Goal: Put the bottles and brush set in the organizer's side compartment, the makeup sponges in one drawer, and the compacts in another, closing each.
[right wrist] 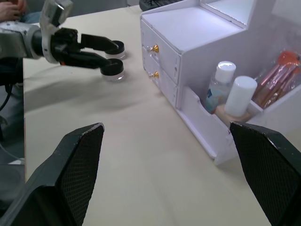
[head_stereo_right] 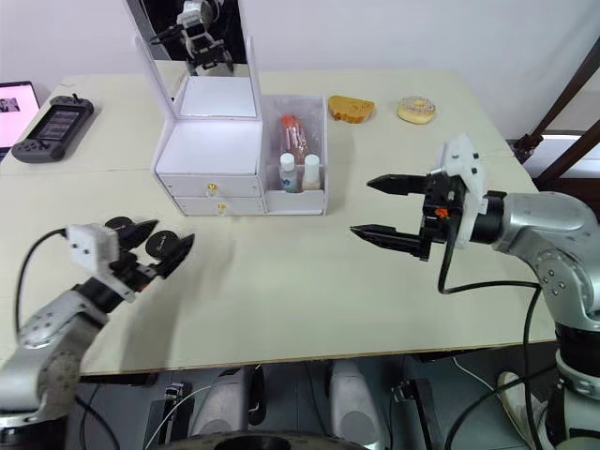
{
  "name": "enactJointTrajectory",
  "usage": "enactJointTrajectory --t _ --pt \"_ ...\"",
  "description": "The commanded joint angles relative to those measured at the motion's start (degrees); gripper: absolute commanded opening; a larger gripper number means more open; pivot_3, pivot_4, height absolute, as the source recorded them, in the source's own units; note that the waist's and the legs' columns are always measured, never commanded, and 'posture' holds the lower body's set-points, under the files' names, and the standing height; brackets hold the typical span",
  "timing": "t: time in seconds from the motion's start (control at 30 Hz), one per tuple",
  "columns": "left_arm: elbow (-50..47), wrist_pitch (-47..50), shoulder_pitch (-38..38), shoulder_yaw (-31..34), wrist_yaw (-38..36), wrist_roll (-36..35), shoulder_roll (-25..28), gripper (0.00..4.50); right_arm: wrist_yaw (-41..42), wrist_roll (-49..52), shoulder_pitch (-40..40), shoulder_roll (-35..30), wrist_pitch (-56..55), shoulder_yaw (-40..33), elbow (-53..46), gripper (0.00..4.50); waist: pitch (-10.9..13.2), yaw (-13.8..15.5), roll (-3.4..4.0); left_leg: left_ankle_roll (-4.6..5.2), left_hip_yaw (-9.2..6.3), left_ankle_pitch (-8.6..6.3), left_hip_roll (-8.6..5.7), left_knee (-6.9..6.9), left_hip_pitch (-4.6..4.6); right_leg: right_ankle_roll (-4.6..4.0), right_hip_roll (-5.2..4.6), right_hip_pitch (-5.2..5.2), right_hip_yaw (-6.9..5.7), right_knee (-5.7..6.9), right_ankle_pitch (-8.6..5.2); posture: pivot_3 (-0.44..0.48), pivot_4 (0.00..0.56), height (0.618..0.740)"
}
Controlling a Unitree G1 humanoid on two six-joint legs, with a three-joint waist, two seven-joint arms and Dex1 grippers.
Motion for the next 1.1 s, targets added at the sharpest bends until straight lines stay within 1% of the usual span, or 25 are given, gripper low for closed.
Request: enactJointTrajectory --t 0.03,0.1,0.17,0.37,0.47,0.5,0.83,1.07,1.1 --pt "-0.6 0.1 -1.8 -4.7 6.2 4.7 -3.4 4.45 -2.9 1.1 -2.0 -0.6 1.8 -0.2 -3.3 4.5 0.0 0.1 0.0 0.0 -0.01 0.0 0.0 0.01 0.0 0.0 0.01 0.01 0.0 0.01 0.0 0.0 0.15 0.738" --pt "0.6 0.5 -3.4 -6.6 8.0 6.0 -5.2 4.45 -4.6 0.0 -2.7 -0.2 2.1 0.4 -3.5 4.5 0.0 0.1 -0.01 0.01 -0.02 0.01 -0.01 0.06 0.0 0.0 0.01 0.02 0.0 0.02 0.0 0.0 0.15 0.738" --pt "1.7 0.7 -5.0 -8.5 8.8 7.6 -5.9 4.45 -5.6 0.0 -3.0 0.3 2.2 0.9 -3.9 4.5 0.0 0.1 -0.01 0.01 -0.03 0.01 -0.02 0.12 0.01 0.0 0.01 0.06 0.0 0.04 0.01 0.0 0.15 0.738" --pt "4.6 1.8 -9.2 -11.9 11.9 10.4 -8.6 4.45 -7.2 -0.8 -2.5 -0.2 1.8 1.4 -4.9 4.5 0.0 0.2 -0.01 0.02 -0.07 0.01 -0.04 0.12 0.02 0.0 0.01 0.11 0.0 0.04 0.0 0.0 0.15 0.738" --pt "5.7 2.5 -10.7 -12.7 12.9 11.7 -9.0 3.63 -7.3 -0.8 -2.4 -0.4 1.8 1.2 -5.0 4.5 0.0 0.2 -0.01 0.02 -0.07 0.01 -0.04 0.1 0.01 0.02 0.02 0.1 0.0 0.04 0.0 0.0 0.15 0.738" --pt "6.1 2.7 -11.1 -13.1 13.2 12.5 -8.9 3.23 -7.3 -0.6 -2.6 -0.4 2.0 1.0 -5.0 4.5 0.0 0.3 -0.01 0.02 -0.09 0.01 -0.04 0.09 0.01 0.02 0.03 0.1 0.0 0.04 0.0 0.0 0.15 0.738" --pt "7.9 2.3 -13.9 -14.1 14.9 15.6 -9.7 3.23 -7.5 -0.2 -3.6 -0.5 2.1 0.6 -5.1 4.5 0.0 0.4 -0.01 0.02 -0.13 0.02 -0.04 0.12 0.02 0.02 0.05 0.11 -0.01 0.08 0.0 0.0 0.15 0.738" --pt "9.7 1.5 -15.3 -15.7 15.2 17.5 -10.8 3.23 -7.0 -0.7 -4.0 -0.9 1.8 0.7 -4.7 4.5 0.0 1.0 -0.01 0.02 -0.13 0.02 -0.05 0.12 0.02 0.02 0.05 0.11 -0.01 0.08 0.0 0.0 0.15 0.738" --pt "10.0 1.4 -15.6 -15.8 15.3 17.7 -10.9 2.97 -7.0 -0.8 -4.0 -0.9 1.8 0.7 -4.7 4.5 0.0 1.2 -0.01 0.02 -0.13 0.02 -0.05 0.12 0.02 0.02 0.05 0.11 -0.01 0.08 0.0 0.0 0.15 0.738"
